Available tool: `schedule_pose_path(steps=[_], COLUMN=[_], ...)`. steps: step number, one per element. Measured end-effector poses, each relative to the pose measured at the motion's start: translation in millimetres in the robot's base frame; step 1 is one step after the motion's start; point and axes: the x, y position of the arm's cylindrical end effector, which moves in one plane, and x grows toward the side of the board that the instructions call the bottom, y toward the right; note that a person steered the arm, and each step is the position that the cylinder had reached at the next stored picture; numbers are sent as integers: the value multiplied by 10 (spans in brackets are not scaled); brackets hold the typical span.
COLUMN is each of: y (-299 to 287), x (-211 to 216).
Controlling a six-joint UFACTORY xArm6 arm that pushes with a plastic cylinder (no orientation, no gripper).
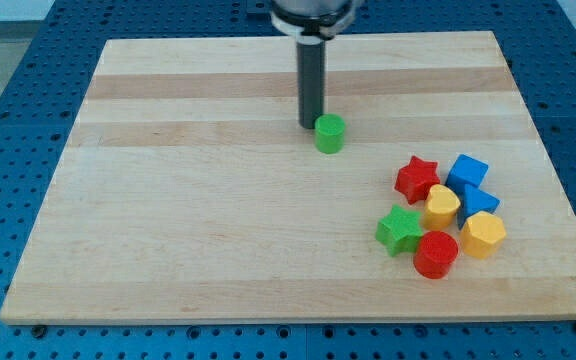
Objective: Push the green circle towards top of the green star
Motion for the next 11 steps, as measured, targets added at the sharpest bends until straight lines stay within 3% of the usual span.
schedule_pose_path(steps=[2,3,4,5,7,9,10,11], y=[671,635,635,415,388,189,-234,-141], x=[317,367,-88,-185,520,562,581,804])
